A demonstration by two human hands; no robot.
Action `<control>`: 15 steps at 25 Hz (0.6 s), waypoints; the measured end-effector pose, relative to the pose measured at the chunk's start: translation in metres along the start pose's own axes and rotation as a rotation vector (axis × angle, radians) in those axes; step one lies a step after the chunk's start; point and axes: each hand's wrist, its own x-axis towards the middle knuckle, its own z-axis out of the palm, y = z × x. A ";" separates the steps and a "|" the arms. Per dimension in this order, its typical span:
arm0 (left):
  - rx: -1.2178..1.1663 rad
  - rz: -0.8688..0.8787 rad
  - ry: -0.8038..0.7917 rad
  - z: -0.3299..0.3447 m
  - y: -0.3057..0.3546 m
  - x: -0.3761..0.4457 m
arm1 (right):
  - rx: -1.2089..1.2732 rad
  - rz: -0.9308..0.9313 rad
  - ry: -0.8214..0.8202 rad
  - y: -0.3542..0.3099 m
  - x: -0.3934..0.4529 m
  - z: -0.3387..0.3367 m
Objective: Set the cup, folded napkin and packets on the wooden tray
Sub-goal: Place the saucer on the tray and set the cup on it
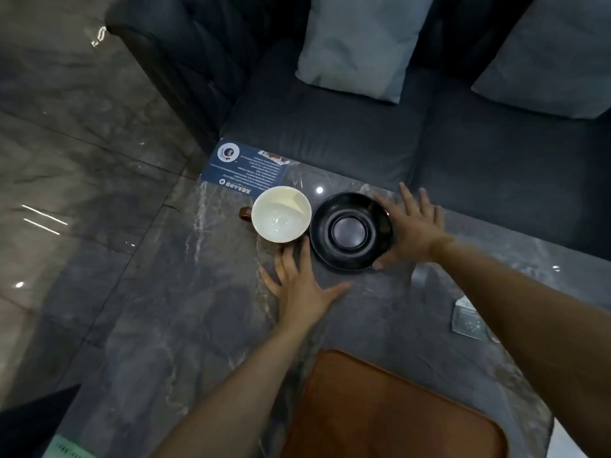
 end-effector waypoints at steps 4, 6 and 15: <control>-0.049 -0.028 0.066 0.003 0.010 0.000 | -0.026 -0.015 -0.053 0.003 0.013 0.005; -0.078 -0.035 0.073 0.004 0.011 0.000 | -0.023 -0.023 -0.062 0.005 0.016 0.009; -0.117 -0.036 0.078 0.007 0.013 -0.002 | 0.043 -0.024 -0.006 0.008 0.008 0.026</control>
